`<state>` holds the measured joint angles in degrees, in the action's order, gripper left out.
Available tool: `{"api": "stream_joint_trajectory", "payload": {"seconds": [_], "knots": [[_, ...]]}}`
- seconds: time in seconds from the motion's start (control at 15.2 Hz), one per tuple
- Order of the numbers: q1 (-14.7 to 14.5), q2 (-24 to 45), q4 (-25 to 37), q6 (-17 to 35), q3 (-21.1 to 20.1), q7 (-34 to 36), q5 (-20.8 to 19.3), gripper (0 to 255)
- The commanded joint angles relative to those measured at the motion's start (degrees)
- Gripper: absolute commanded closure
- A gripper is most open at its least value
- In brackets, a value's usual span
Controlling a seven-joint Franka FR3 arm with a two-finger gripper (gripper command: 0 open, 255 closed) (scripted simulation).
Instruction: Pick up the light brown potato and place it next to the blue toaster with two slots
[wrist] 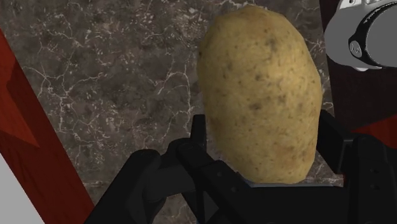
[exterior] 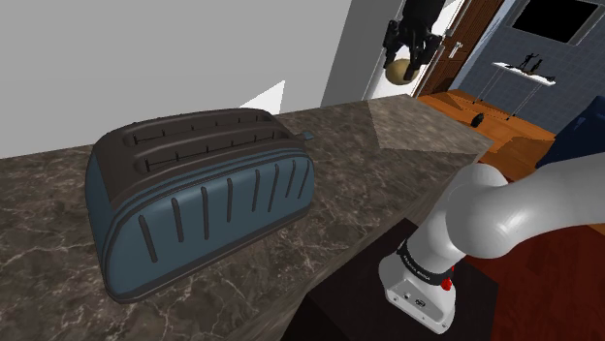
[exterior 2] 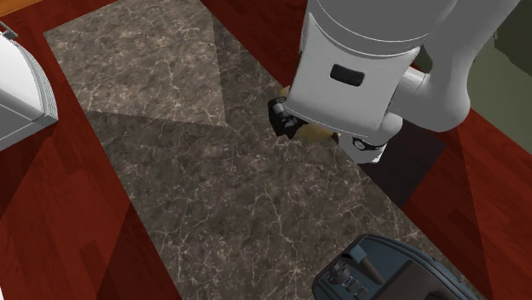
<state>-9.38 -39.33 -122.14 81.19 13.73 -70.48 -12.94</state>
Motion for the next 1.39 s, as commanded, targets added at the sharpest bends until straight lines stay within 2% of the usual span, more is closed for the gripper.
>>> {"api": "stream_joint_trajectory", "payload": {"seconds": [0.0,0.73,1.32], "knots": [[-0.6,-1.0,-1.2,-0.3,-2.5,3.0,1.6,255],[-4.6,-0.2,-1.3,-1.0,-16.1,18.5,11.2,255],[-4.7,-2.4,-9.8,5.4,-16.1,18.7,11.3,255]]}}
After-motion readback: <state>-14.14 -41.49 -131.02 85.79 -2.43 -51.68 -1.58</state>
